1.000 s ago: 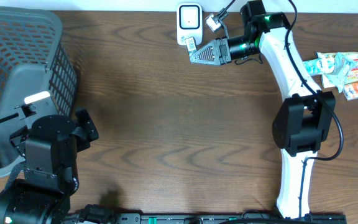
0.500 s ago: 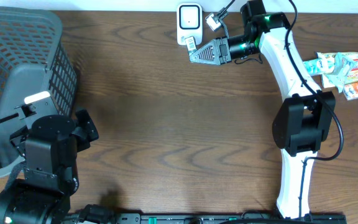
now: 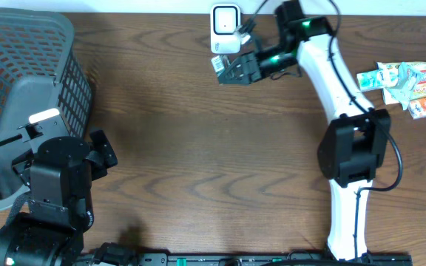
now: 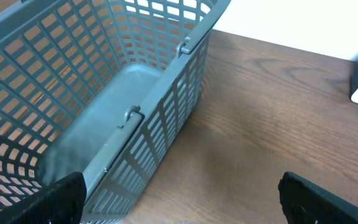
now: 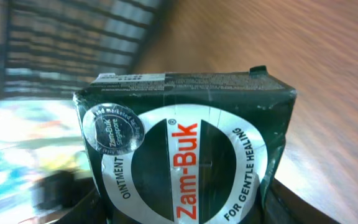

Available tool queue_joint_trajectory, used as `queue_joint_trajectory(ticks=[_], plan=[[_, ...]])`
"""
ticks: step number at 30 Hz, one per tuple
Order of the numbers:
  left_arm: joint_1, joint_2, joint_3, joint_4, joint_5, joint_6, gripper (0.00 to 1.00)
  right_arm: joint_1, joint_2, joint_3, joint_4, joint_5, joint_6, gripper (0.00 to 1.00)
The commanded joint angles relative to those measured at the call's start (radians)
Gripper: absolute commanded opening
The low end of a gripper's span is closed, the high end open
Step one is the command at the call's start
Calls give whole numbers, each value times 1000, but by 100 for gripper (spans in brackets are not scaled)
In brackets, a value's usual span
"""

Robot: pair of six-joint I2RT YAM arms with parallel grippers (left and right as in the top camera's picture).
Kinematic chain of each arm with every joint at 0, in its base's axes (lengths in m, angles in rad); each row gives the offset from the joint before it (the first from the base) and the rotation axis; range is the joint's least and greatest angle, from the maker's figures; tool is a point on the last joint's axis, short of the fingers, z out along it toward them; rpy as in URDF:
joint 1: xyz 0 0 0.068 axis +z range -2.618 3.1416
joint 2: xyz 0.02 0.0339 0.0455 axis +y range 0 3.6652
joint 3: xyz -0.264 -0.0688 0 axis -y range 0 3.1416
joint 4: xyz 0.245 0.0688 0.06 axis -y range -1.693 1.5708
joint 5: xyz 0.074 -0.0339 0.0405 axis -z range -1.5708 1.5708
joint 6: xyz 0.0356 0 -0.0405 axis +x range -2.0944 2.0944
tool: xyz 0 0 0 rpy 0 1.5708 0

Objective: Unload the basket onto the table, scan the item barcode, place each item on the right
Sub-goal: 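Rotate and hold the Zam-Buk tin in front of the scanner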

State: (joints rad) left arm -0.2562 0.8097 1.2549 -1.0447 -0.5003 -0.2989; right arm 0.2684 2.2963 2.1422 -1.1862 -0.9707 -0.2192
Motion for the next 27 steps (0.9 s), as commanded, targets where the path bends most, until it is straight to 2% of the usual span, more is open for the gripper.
queue_joint_trajectory(ticks=[1, 4, 6, 11, 16, 19, 22, 27], plan=[[2, 0, 10, -2, -8, -2, 98, 60, -6, 3, 43, 472, 212, 49], [2, 0, 10, -2, -9, -2, 98, 100, -6, 3, 86, 874, 355, 47], [2, 0, 10, -2, -8, -2, 98, 124, -6, 3, 113, 1083, 391, 47], [2, 0, 10, -2, -9, -2, 98, 165, -3, 3, 217, 1428, 390, 50], [2, 0, 10, -2, -9, -2, 98, 165, -1, 3, 344, 1563, 362, 44], [2, 0, 10, -2, -9, -2, 98, 163, -1, 3, 415, 1596, 320, 45], [2, 0, 10, -2, -9, -2, 98, 164, 0, 3, 474, 1608, 224, 50], [2, 0, 10, -2, -9, -2, 98, 169, 15, 3, 583, 1643, 56, 48]])
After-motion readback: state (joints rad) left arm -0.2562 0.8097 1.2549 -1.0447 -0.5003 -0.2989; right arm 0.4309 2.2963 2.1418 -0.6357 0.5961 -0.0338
